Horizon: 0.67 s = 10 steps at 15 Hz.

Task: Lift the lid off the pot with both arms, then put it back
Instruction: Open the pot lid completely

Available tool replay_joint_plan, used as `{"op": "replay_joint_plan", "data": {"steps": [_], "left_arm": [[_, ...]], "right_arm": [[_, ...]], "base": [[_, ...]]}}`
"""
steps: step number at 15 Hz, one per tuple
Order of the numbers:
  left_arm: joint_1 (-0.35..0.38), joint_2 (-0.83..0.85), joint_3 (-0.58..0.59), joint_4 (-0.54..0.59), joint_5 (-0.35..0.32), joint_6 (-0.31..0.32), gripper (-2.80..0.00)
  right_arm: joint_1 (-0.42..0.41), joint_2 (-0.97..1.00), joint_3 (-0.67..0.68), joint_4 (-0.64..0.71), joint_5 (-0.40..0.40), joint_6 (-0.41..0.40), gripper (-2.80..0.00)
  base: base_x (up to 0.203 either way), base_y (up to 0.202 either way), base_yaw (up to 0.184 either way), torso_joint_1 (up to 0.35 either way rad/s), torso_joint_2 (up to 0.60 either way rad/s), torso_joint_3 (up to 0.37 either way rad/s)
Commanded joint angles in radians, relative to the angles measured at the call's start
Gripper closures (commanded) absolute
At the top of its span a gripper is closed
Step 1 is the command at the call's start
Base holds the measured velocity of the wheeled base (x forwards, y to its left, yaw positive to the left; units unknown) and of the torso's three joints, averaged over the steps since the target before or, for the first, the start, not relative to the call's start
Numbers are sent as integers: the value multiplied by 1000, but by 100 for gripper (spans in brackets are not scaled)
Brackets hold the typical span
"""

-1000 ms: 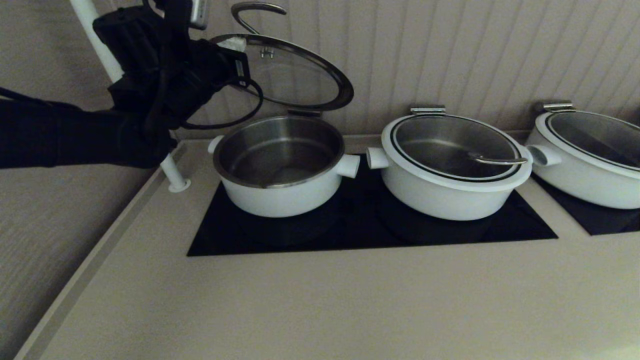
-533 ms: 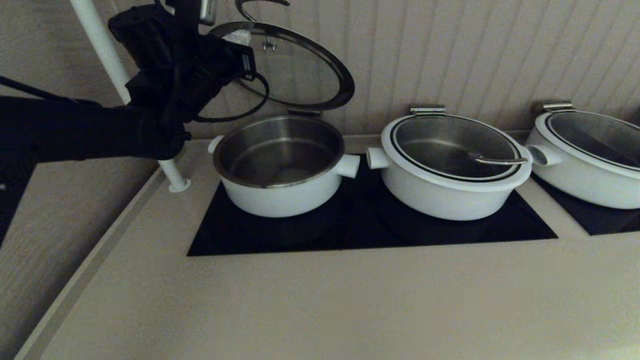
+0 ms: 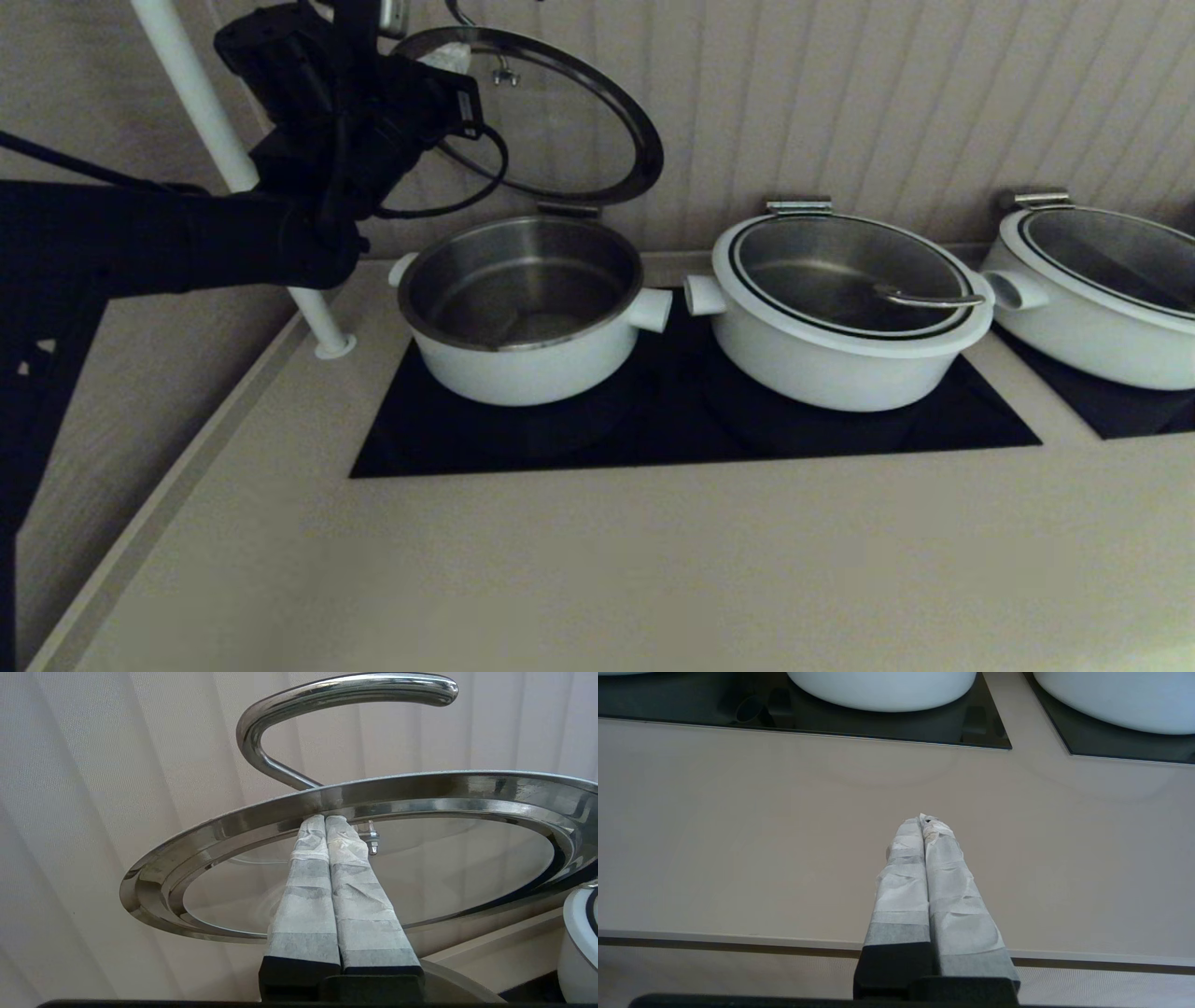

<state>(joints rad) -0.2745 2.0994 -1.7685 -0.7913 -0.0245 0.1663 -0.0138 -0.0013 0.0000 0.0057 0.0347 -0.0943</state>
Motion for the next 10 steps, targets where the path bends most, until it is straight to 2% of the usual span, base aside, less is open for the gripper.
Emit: {"op": "replay_joint_plan", "data": {"steps": [1,4,10], "left_arm": [[0,-14,11,-5,0,1,0],[0,-50,61,-3,0,3,0],[0,-177,274,-3,-1,14,0]], "right_arm": [[0,1,0,0,1,-1,0],[0,1,0,0,1,-1,0],[0,1,0,0,1,-1,0]], "base": [[0,0,0,0,0,0],[0,0,0,0,0,0],[0,0,0,0,0,0]]}}
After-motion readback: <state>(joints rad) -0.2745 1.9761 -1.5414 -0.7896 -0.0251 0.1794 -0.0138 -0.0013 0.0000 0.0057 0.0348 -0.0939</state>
